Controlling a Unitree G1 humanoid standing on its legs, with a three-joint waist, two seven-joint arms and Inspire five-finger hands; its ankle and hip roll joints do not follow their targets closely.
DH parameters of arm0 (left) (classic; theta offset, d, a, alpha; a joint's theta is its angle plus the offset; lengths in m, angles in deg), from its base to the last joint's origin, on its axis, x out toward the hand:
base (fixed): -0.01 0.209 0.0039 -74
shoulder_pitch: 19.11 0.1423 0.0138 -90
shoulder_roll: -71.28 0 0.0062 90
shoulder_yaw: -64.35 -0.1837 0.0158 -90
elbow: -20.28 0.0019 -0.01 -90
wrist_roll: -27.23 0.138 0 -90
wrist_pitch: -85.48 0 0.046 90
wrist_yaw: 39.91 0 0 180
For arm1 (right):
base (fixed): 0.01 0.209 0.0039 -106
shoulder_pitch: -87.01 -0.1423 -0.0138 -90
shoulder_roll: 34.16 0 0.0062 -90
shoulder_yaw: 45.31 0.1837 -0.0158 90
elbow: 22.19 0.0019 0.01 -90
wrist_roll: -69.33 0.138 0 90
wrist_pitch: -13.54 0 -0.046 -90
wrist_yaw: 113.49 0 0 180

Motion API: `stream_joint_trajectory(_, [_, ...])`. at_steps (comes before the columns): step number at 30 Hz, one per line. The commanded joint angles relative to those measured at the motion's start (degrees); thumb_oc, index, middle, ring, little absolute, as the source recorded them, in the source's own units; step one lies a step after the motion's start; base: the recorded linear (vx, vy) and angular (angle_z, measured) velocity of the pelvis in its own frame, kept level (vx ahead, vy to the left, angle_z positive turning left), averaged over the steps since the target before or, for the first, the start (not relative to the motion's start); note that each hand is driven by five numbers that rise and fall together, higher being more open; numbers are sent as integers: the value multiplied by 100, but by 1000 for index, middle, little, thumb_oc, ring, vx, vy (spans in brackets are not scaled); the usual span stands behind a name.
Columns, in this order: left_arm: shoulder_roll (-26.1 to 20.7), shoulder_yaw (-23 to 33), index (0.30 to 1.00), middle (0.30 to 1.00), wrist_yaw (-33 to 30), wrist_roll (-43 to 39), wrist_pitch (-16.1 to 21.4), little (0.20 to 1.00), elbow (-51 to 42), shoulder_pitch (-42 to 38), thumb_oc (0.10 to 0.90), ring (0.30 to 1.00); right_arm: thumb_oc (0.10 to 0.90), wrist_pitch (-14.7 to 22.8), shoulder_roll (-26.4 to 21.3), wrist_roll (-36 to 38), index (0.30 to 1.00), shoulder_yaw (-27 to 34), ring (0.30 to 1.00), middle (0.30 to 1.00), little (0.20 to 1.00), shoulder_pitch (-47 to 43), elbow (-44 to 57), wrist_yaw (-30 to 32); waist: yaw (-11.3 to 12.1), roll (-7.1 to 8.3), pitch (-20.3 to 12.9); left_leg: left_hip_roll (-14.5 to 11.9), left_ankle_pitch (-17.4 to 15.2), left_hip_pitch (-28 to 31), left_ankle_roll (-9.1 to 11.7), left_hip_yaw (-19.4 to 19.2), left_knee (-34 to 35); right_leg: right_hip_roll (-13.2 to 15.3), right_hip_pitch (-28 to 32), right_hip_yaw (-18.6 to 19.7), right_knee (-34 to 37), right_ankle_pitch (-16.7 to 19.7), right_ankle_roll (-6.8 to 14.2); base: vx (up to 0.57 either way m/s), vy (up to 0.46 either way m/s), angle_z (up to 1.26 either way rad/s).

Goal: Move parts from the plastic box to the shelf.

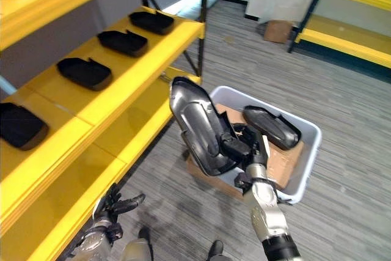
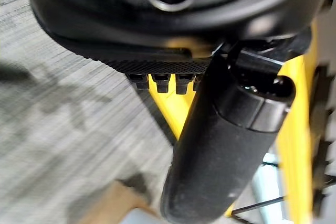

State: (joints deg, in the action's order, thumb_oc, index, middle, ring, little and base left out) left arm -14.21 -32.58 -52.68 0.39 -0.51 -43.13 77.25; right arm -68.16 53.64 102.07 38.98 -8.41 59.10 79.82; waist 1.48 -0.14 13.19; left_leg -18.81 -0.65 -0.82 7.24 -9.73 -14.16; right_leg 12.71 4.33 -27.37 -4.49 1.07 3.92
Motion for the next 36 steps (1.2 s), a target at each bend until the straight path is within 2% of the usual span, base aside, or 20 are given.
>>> stream_joint_trajectory(1, [-254, 111, 1000, 1000, 175, -13, 350, 1000, -738, -107, 900, 1000, 400, 713, 107, 119, 300, 376, 300, 300, 300, -447, 890, -175, -38, 49, -525, 239, 392, 85, -109, 42, 1143, 270, -453, -18, -534, -336, 133, 45, 139, 54])
stream_joint_trajectory(2, [-256, 114, 1000, 1000, 174, -13, 348, 1000, -735, -100, 900, 1000, 400, 710, 110, 119, 300, 370, 300, 300, 300, -443, 888, -176, -43, 40, -540, 223, 308, 141, -65, 87, 1152, 247, -423, 62, -562, -424, 193, 82, 189, 77])
stream_joint_trajectory(3, [-267, 133, 1000, 1000, 202, 0, 334, 1000, -762, -40, 900, 1000, 400, 723, 209, 198, 300, 451, 300, 300, 300, -354, 933, -185, 23, 63, -605, 425, 334, 72, -151, 167, 1230, 398, -345, -132, -447, -219, 221, 56, 140, 68])
stream_joint_trajectory(6, [-315, 196, 1000, 1000, 241, 11, 312, 1000, -836, 56, 900, 1000, 400, 734, 284, 248, 300, 467, 300, 300, 300, -306, 974, -220, 84, 119, -625, 581, 278, 43, -218, 221, 1226, 524, -275, -187, -373, -111, 289, 34, 160, 33])
stream_joint_trajectory(8, [-309, 279, 1000, 1000, 263, 34, 312, 1000, -830, 174, 900, 1000, 400, 739, 352, 236, 300, 473, 300, 300, 300, -248, 1051, -237, 192, 165, -657, 692, 138, 63, -229, 272, 1250, 622, -157, -226, -335, -115, 434, 73, 172, 28])
stream_joint_trajectory(9, [-302, 297, 1000, 1000, 248, 32, 309, 1000, -810, 203, 900, 1000, 400, 740, 397, 236, 300, 486, 300, 300, 300, -226, 1073, -245, 246, 209, -646, 816, 201, -24, -313, 276, 1248, 734, -145, -374, -295, 14, 421, 35, 165, 25])
stream_joint_trajectory(16, [-323, 480, 1000, 1000, 285, 128, 306, 1000, -1031, 532, 900, 1000, 400, 649, 565, 259, 300, 224, 300, 300, 300, -238, 1133, -441, 603, 424, -699, 1450, 17, -147, -618, 560, 1301, 1148, -3, -531, -257, 486, 708, 36, 168, 32])
stream_joint_trajectory(18, [-333, 492, 1000, 1000, 274, 129, 312, 1000, -1048, 547, 900, 1000, 400, 648, 585, 257, 300, 193, 300, 300, 300, -291, 1129, -446, 649, 441, -699, 1523, -21, -167, -655, 590, 1268, 1203, 4, -522, -229, 582, 744, 20, 110, 37])
stream_joint_trajectory(20, [-333, 542, 1000, 1000, 284, 116, 321, 1000, -1161, 644, 900, 1000, 400, 655, 613, 257, 300, 116, 300, 300, 300, -404, 1114, -458, 774, 460, -701, 1692, -113, -230, -745, 633, 1168, 1313, 14, -486, -153, 752, 809, 28, 214, 12])
stream_joint_trajectory(21, [-343, 591, 1000, 1000, 258, 107, 331, 1000, -1173, 677, 900, 1000, 400, 665, 674, 234, 300, 83, 300, 300, 300, -478, 1116, -427, 879, 481, -683, 1884, -179, -310, -824, 722, 1045, 1453, 50, -487, -148, 940, 868, 32, 255, 5])
stream_joint_trajectory(24, [-387, 592, 1000, 1000, 209, 158, 339, 1000, -1123, 613, 900, 1000, 400, 661, 697, 158, 300, 30, 300, 300, 300, -493, 1115, -428, 931, 480, -681, 2110, -220, -368, -948, 885, 1017, 1599, 0, -290, -344, 1146, 858, 30, 203, 28])
stream_joint_trajectory(26, [-453, 556, 1000, 1000, 177, 213, 373, 1000, -1091, 560, 900, 1000, 400, 667, 678, 137, 300, 9, 300, 300, 300, -395, 1202, -458, 779, 413, -673, 2216, -123, -352, -1012, 1092, 1112, 1345, -227, 593, -468, 1241, 703, 41, 159, 59])
stream_joint_trajectory(27, [-494, 517, 1000, 1000, 180, 254, 379, 1000, -1031, 494, 900, 1000, 400, 679, 646, 146, 300, 34, 300, 300, 300, -373, 1228, -484, 679, 352, -672, 2256, -39, -363, -1051, 1230, 1180, 1058, -491, 1204, -621, 1184, 585, 22, 112, 83])
stream_joint_trajectory(28, [-494, 517, 1000, 1000, 180, 254, 380, 1000, -1031, 494, 900, 1000, 400, 679, 646, 147, 300, 35, 300, 300, 300, -373, 1228, -484, 684, 353, -680, 2256, -38, -372, -1051, 1225, 1181, 1059, -505, 1212, -625, 1184, 585, 19, 139, 78])
stream_joint_trajectory(29, [-511, 466, 1000, 1000, 188, 294, 390, 1000, -1010, 436, 900, 1000, 400, 681, 603, 157, 300, 43, 300, 300, 300, -300, 1268, -506, 568, 283, -629, 2288, 15, -335, -1085, 1362, 1226, 713, -695, 1636, -804, 997, 490, 35, 140, 72])
stream_joint_trajectory(31, [-516, 403, 1000, 1000, 264, 347, 368, 1000, -1036, 365, 900, 1000, 400, 671, 549, 196, 300, 74, 300, 300, 300, -204, 1310, -580, 366, 176, -554, 2251, 85, -203, -1127, 1548, 1339, 13, -1043, 1883, -1111, 245, 216, 76, 153, 62])
stream_joint_trajectory(32, [-518, 380, 1000, 1000, 292, 355, 363, 1000, -1058, 356, 900, 1000, 400, 662, 540, 220, 300, 79, 300, 300, 300, -178, 1299, -605, 295, 177, -515, 2252, 102, -144, -1139, 1632, 1387, -246, -1207, 1874, -1162, 60, 140, 82, 53, 68])
stream_joint_trajectory(34, [-507, 337, 1000, 1000, 311, 346, 344, 1000, -1100, 300, 900, 1000, 400, 687, 534, 293, 300, 95, 300, 300, 300, -174, 1292, -648, 179, 256, -444, 2317, 100, -87, -1139, 1750, 1378, -631, -1369, 1876, -1012, -15, 71, 82, -30, 70])
stream_joint_trajectory(35, [-495, 316, 1000, 1000, 305, 336, 340, 1000, -1113, 276, 900, 1000, 400, 731, 528, 333, 300, 72, 300, 300, 300, -182, 1295, -665, 76, 344, -388, 2408, 80, -40, -1132, 1896, 1347, -981, -1613, 2101, -772, 74, 92, 78, -44, 50])
stream_joint_trajectory(36, [-494, 318, 1000, 1000, 305, 336, 340, 1000, -1112, 276, 900, 1000, 400, 733, 527, 334, 300, 70, 300, 300, 300, -184, 1292, -666, 75, 337, -385, 2398, 65, -31, -1130, 1898, 1344, -991, -1600, 2097, -764, 71, 89, 113, -70, 31])
